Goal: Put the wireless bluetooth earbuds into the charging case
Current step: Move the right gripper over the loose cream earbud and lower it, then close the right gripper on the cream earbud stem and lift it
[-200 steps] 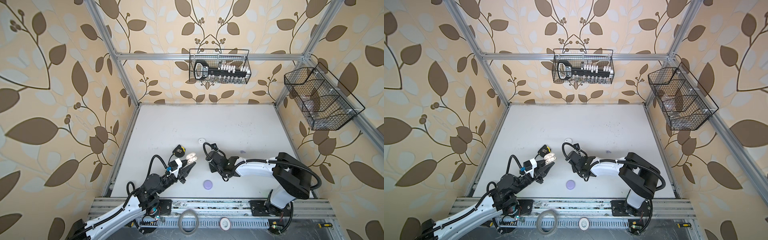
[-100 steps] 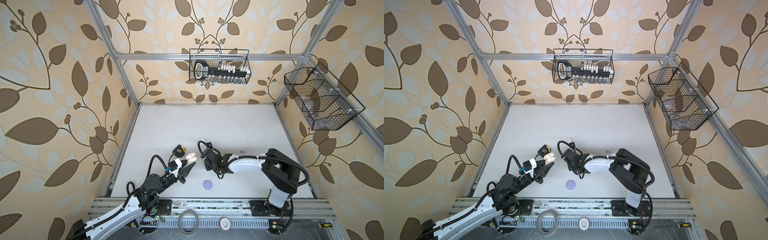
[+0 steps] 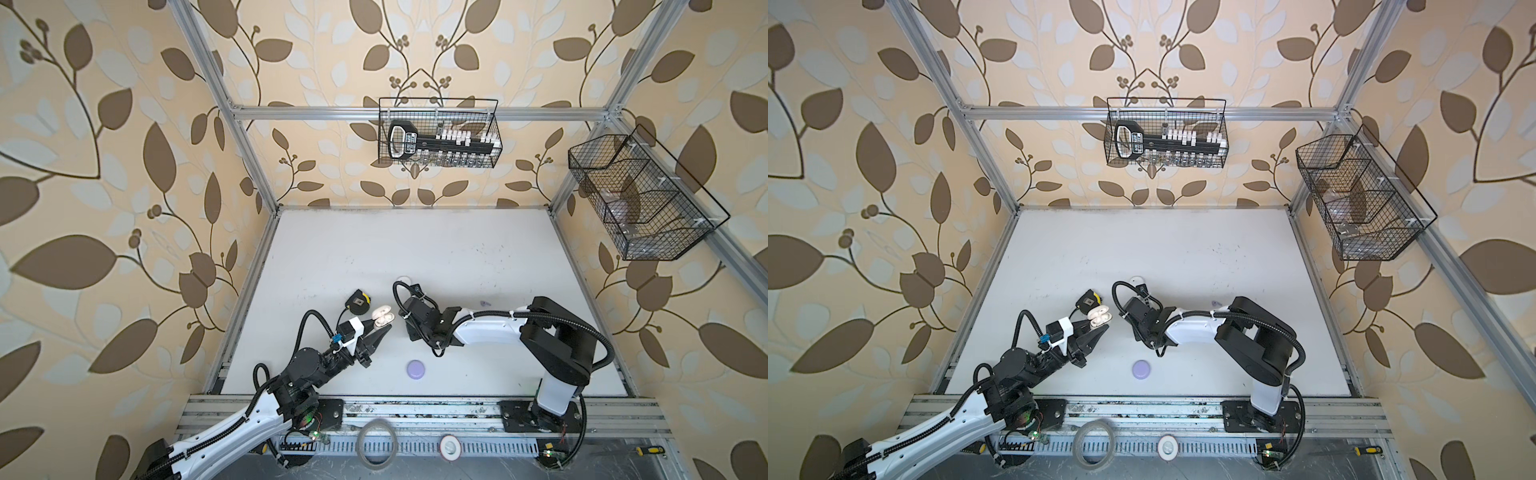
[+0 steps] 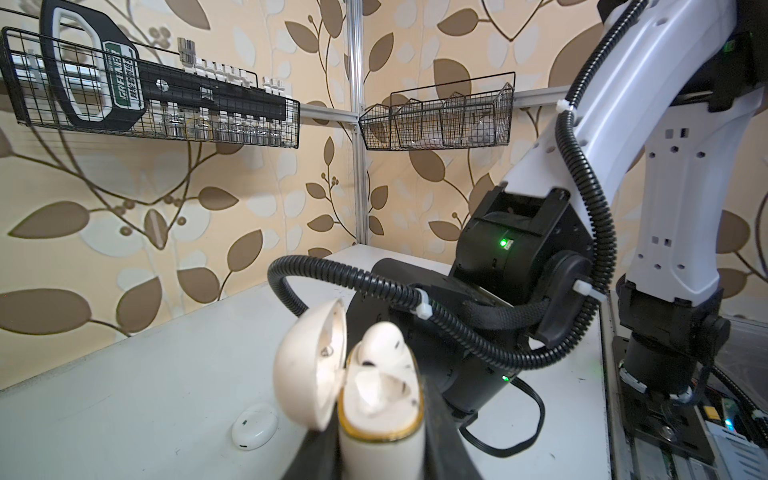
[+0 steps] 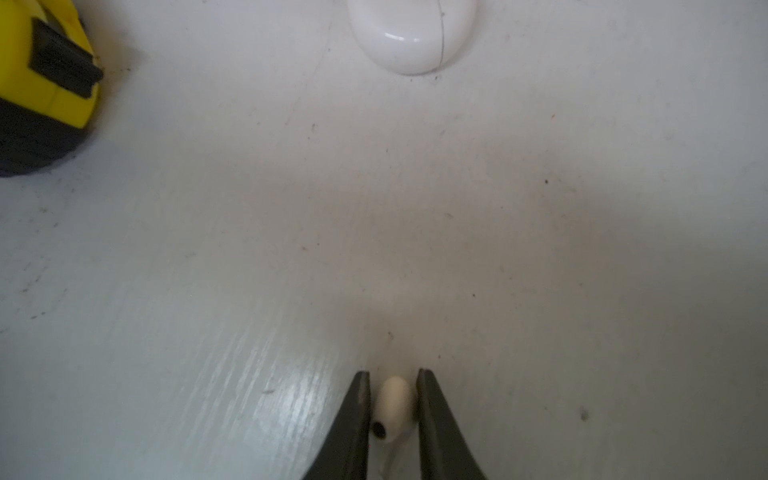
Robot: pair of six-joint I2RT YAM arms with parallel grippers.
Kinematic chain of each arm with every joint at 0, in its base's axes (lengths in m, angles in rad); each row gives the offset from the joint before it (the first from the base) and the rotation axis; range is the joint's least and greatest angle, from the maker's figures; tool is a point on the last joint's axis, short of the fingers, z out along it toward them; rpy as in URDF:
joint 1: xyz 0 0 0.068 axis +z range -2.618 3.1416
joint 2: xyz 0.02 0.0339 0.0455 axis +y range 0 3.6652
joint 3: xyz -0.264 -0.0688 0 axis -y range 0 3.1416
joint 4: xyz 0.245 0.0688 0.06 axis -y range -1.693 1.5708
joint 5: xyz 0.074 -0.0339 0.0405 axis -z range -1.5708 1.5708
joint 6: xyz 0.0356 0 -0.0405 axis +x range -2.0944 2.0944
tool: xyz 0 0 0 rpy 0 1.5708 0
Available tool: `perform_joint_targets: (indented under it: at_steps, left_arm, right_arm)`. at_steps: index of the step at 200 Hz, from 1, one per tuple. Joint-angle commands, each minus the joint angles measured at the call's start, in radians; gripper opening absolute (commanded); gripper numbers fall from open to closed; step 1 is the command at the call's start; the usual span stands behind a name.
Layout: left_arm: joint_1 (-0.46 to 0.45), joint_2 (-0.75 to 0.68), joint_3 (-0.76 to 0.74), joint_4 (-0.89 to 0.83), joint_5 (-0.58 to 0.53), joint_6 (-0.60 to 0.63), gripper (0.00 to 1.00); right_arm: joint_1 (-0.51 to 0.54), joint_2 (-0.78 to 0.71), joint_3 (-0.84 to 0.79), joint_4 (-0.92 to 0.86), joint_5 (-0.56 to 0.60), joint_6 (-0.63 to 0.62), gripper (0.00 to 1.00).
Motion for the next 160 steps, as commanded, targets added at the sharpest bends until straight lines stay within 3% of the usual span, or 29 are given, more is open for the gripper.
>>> perform_joint_targets:
  at_steps: [1,65,127,160]
  left_arm:
    - [0.003,-0.01,0.033,0.027,0.02,0.017,0.0]
    - [0.003,-0.004,0.031,0.036,0.028,0.014,0.0]
    - [0.003,0.024,0.037,0.063,0.075,0.006,0.0]
    - [0.003,0.031,0.04,0.077,0.102,-0.009,0.0]
  right_arm:
    - [-0.001,0.04,0.001,-0.057,0.007,0.0,0.18]
    - [0.007,-0.081,-0.024,-0.039,0.037,-0.006,0.13]
    - [0.065,-0.429,-0.071,-0.071,0.183,-0.023,0.13]
    - [0.182,-0.656,-0.124,0.008,0.315,-0.118,0.12]
